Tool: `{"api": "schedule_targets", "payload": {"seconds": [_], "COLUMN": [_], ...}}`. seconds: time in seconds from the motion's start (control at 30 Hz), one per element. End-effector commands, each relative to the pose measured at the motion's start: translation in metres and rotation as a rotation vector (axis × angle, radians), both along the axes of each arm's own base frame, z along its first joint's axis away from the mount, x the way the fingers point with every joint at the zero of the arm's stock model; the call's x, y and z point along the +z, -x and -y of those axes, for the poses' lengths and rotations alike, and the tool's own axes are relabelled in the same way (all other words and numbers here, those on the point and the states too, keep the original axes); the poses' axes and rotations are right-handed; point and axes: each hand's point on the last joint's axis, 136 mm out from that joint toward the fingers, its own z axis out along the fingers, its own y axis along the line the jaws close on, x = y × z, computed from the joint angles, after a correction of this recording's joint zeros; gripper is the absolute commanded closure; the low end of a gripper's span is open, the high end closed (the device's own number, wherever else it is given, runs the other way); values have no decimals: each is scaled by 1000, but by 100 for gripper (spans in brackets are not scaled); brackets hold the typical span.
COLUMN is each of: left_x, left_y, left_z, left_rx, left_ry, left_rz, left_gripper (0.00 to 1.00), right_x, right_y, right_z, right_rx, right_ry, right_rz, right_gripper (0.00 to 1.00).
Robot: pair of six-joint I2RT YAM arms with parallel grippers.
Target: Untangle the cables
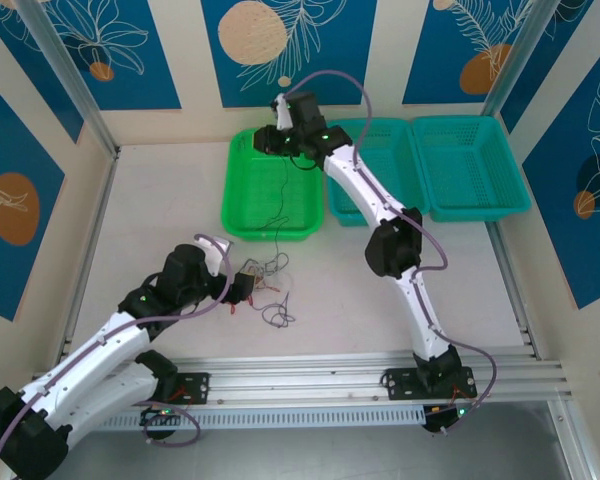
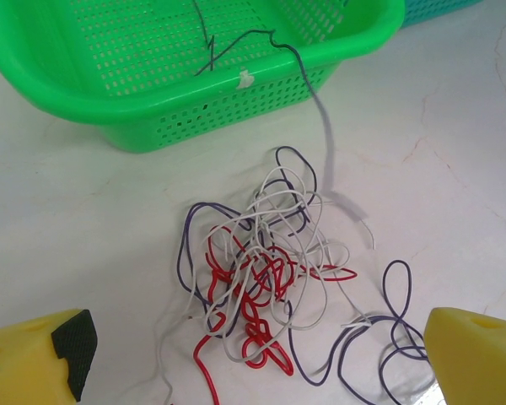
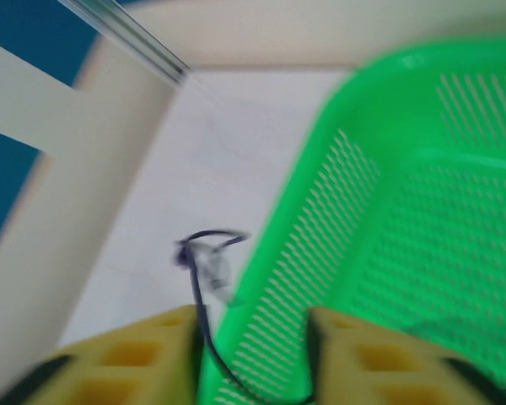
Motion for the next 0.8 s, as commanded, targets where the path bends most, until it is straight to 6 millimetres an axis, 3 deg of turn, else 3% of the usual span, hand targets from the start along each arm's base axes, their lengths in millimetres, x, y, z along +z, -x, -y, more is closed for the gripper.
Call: {"api": "schedule_targets", "payload": {"seconds": [0.0,0.07,0.1,0.2,0.3,0.43,0.57,0.67,0.77], "left_x": [2,1,1,1,3,4,11,19,20], "left_y": [1,2,2,1,3,7,19,33,42], "left_z": [-4,-5,-5,-7,-3,2,19,36,41], "left_rx": [23,24,28,41,27,-4,-127,-249,-312], "left_ry": [-2,-7,-9,-10,13,27,78,139,140], "left_rz": [-6,-11,-14,-22,-31,-45,-56,-66,-83], "left_gripper": [0,0,0,0,0,0,0,1,2], "right_x": [32,56,71,102,109,85,39,2,-32], "right_y": [1,8,13,39,75,129,181,211,228], "right_z": [20,26,32,48,61,77,89,82,67], "right_rx": [-40,-29,-25,8,21,-66,-193,-169,-102], "right_ry": [46,44,34,0,-4,-34,-89,-88,-103], "right_rz": [47,83,92,71,14,-166,-382,-456,-507], "right_gripper": [24,2,0,2,7,15,19,19,17]}}
